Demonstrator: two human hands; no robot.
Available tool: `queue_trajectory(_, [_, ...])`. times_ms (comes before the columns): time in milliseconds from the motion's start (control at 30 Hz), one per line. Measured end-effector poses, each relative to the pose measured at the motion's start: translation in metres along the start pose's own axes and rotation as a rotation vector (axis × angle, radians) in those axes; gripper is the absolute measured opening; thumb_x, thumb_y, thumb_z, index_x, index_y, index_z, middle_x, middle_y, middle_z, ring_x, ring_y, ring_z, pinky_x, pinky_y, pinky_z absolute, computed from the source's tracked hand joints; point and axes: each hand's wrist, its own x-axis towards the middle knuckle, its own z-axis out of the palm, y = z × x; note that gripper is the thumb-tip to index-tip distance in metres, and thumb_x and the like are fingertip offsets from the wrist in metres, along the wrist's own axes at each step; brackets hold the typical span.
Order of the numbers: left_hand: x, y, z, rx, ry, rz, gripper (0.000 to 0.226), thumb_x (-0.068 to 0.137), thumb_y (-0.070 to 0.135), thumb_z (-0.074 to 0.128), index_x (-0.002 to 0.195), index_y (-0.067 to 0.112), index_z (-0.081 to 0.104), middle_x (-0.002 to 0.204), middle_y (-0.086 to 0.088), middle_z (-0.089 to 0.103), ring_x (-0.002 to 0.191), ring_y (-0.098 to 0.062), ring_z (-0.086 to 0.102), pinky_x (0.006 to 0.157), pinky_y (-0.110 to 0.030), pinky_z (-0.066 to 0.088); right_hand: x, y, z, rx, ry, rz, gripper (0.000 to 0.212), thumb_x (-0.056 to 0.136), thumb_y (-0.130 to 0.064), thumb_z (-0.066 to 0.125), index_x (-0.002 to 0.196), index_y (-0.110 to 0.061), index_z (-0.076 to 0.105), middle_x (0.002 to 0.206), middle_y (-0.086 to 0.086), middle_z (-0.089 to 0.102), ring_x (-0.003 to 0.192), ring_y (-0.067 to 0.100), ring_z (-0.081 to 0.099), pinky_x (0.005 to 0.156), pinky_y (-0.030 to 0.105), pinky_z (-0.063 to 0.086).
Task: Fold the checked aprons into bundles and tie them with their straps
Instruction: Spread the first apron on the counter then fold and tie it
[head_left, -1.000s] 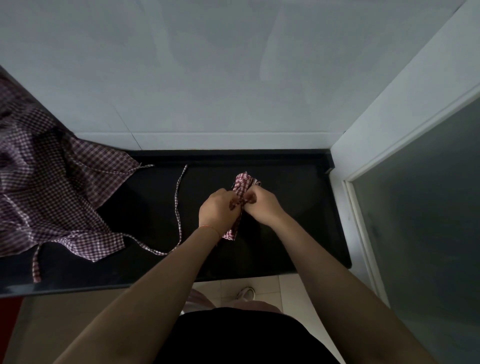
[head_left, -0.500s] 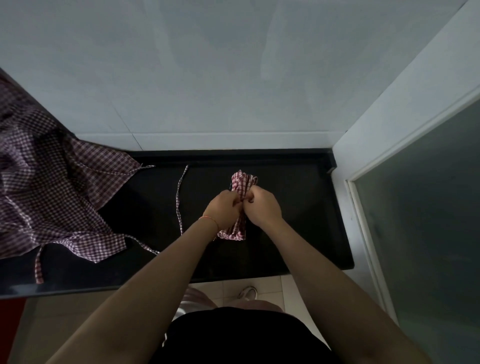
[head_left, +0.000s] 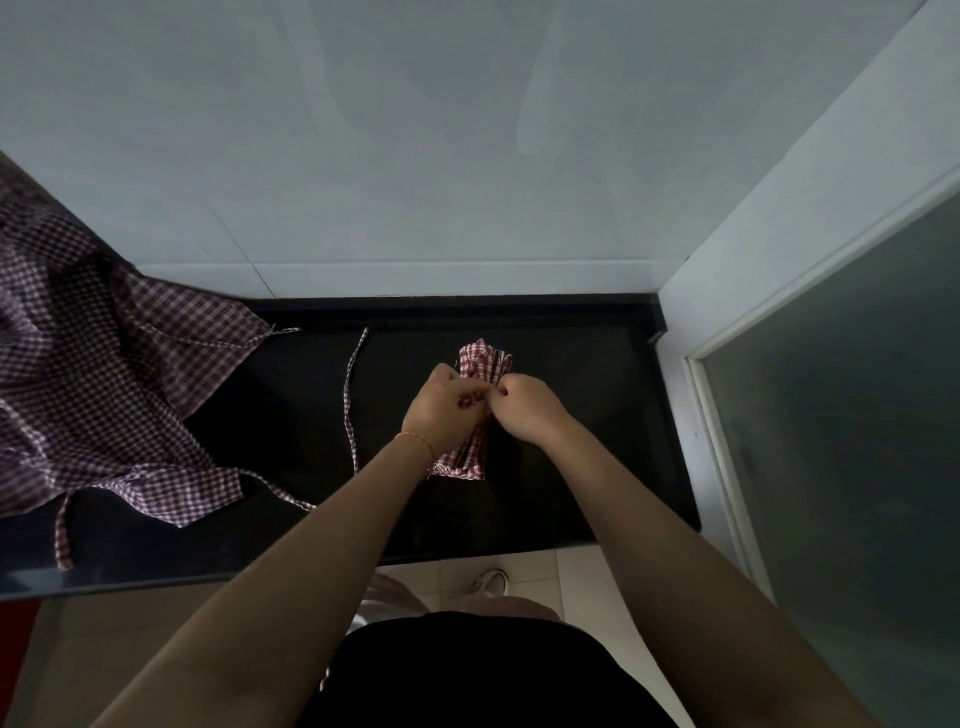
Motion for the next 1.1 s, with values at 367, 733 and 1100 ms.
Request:
queue_trajectory(367, [-0.004, 0.001, 0.006, -0.045, -0.059, -0.057, 0.018, 0.092, 0.022, 0.064, 0.103, 0.031, 0.075, 0.155, 0.005, 0.028, 0.144, -0.024, 0.011, 0.117, -0.048, 0.020, -0.007, -0.004, -0.008, 0.297, -0.024, 0.113, 0.027, 0.099, -0.031, 0.052, 0.088, -0.009, 0.063, 0.071, 0.004, 0.050, 0.061, 0.016, 0.048, 0.057, 0.029, 0.037])
queue_trajectory(733, [-0.011, 0.007, -0.003, -0.197, -0.054, -0.148, 0.016, 0.094, 0.026, 0.063, 0.095, 0.040, 0.071, 0.148, 0.008, 0.035, 0.140, -0.019, 0.018, 0.113, -0.039, 0.021, -0.020, -0.019, -0.013, 0.371, 0.020, 0.120, 0.029, 0.099, -0.028, 0.052, 0.100, -0.004, 0.069, 0.075, 0.004, 0.054, 0.063, 0.012, 0.050, 0.055, 0.025, 0.037])
queue_trajectory(1100, [0.005, 0.067, -0.064, -0.052, 0.030, 0.043, 0.007, 0.082, 0.046, 0.064, 0.086, 0.052, 0.065, 0.114, 0.014, 0.060, 0.113, -0.013, 0.053, 0.104, -0.049, 0.040, -0.042, -0.063, -0.064, 0.424, 0.180, -0.057, 0.027, 0.096, -0.029, 0.053, 0.078, -0.009, 0.058, 0.074, 0.011, 0.047, 0.059, 0.014, 0.044, 0.056, 0.030, 0.033])
